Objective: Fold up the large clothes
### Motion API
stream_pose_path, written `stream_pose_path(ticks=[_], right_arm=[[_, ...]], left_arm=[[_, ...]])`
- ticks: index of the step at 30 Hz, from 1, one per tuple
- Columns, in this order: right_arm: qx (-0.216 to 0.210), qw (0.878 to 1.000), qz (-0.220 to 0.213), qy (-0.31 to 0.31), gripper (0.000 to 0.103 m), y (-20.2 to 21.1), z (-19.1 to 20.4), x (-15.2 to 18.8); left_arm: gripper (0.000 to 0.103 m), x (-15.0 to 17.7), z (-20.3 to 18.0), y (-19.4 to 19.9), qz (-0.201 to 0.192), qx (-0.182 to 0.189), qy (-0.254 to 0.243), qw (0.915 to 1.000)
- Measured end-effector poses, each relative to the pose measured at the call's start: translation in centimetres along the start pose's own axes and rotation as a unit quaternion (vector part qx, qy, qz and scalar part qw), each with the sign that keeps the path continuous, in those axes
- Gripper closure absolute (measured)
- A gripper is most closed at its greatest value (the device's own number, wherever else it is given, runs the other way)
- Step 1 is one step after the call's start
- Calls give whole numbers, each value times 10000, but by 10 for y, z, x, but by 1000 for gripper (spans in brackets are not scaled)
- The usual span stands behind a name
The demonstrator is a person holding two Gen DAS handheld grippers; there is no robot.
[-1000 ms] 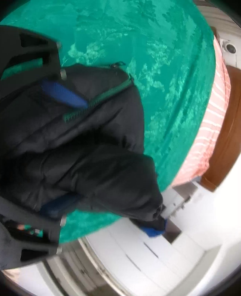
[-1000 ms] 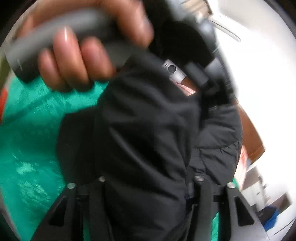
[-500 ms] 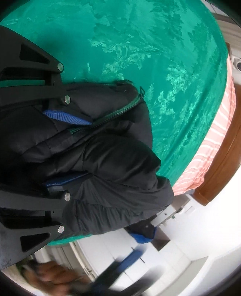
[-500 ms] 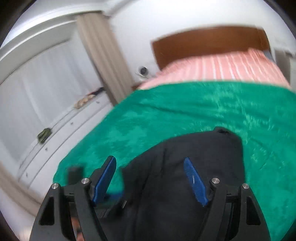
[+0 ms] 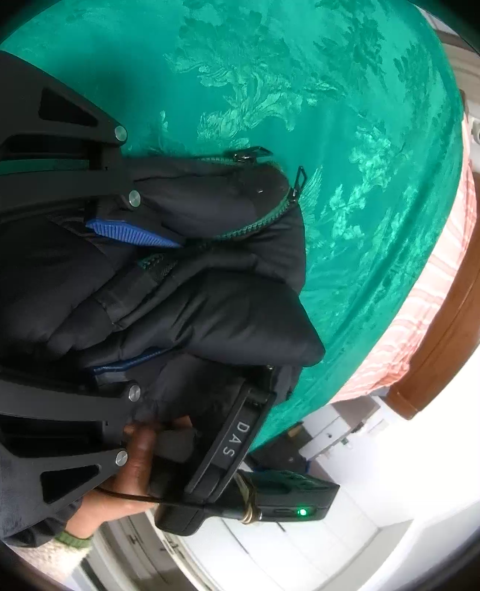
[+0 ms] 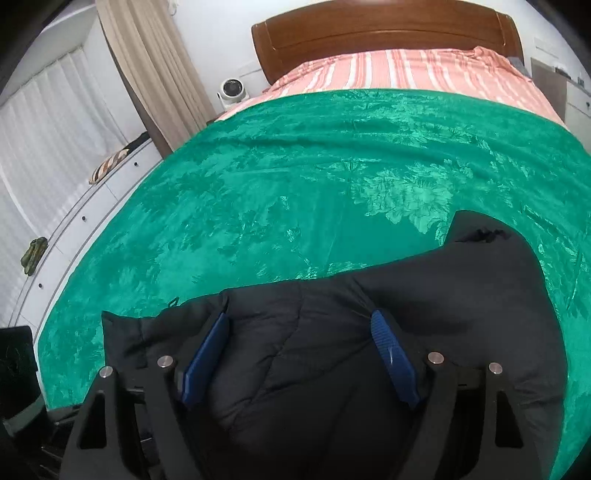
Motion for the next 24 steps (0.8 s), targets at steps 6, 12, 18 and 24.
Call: stream_pose_path(ticks=[6, 12, 18, 24], right_arm=[[-284, 9991, -159, 263, 24, 65, 8, 6], [-240, 9760, -324, 2142, 24, 128, 81, 94], [639, 9503, -787, 2944, 22, 100, 101, 141], [874, 9360, -1025, 3253, 22, 87, 109, 151]], left_arm=[[48, 1, -5, 19, 421, 209, 56, 9989], [33, 3, -16, 46, 415, 128, -147, 9989], [28, 17, 3, 35, 526, -330, -24, 9981], [13, 22, 27, 26, 410, -597, 414, 9965]])
Point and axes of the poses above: each gripper's, at about its wrist camera, not at the fingertips, and y roughly against the way its jaws point, z to its left, x to its underside, the point moved 8 cm from there along -y, roughly the way its jaws point, and after that the axes turned 8 degrees about x, right-handed, at the moved point
